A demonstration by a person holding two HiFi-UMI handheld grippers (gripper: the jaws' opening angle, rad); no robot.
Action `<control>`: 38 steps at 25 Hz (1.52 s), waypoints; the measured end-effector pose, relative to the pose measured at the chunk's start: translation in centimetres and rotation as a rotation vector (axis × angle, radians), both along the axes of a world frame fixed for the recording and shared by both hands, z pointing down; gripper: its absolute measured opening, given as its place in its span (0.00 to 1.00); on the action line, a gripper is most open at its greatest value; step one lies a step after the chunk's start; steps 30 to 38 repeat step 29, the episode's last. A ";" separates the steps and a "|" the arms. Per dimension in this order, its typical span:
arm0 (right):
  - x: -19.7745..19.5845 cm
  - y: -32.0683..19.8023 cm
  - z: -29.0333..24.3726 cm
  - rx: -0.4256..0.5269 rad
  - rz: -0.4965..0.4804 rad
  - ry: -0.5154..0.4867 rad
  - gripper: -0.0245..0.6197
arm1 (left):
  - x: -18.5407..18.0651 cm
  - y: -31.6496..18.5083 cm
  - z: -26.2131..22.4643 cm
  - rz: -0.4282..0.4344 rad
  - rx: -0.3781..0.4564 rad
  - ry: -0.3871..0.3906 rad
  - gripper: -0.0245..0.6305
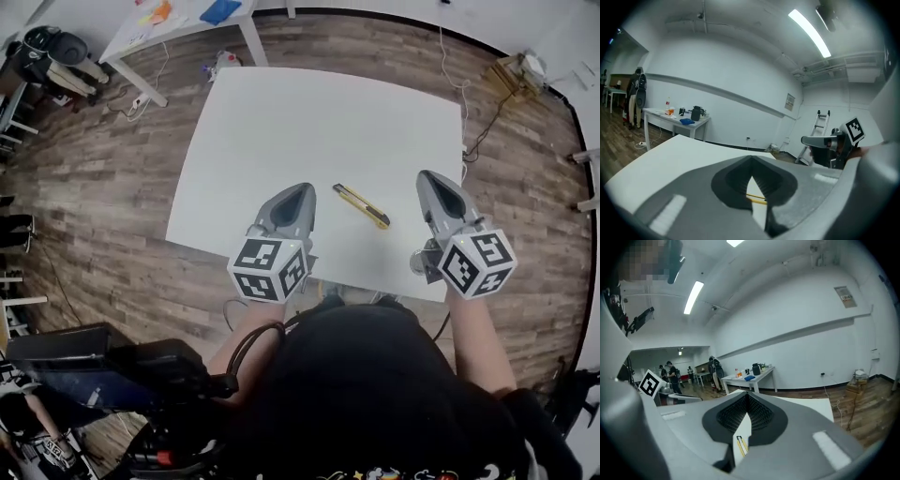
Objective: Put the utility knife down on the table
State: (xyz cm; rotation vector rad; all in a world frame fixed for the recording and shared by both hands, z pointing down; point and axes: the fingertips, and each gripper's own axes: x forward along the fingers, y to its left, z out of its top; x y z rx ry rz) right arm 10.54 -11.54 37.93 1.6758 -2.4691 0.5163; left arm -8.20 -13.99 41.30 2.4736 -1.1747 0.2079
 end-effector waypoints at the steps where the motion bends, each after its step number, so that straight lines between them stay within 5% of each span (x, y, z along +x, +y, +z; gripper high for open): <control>1: 0.5 0.6 -0.4 0.011 0.015 -0.003 0.08 | 0.3 0.0 -0.4 0.013 0.010 -0.004 0.04; 9: 1.7 3.0 -0.3 0.007 0.080 -0.014 0.07 | 1.6 0.7 -2.8 0.062 0.053 -0.022 0.04; 38: 0.2 3.8 0.7 -0.015 0.072 -0.003 0.08 | 0.2 1.7 -3.0 0.054 0.052 -0.025 0.04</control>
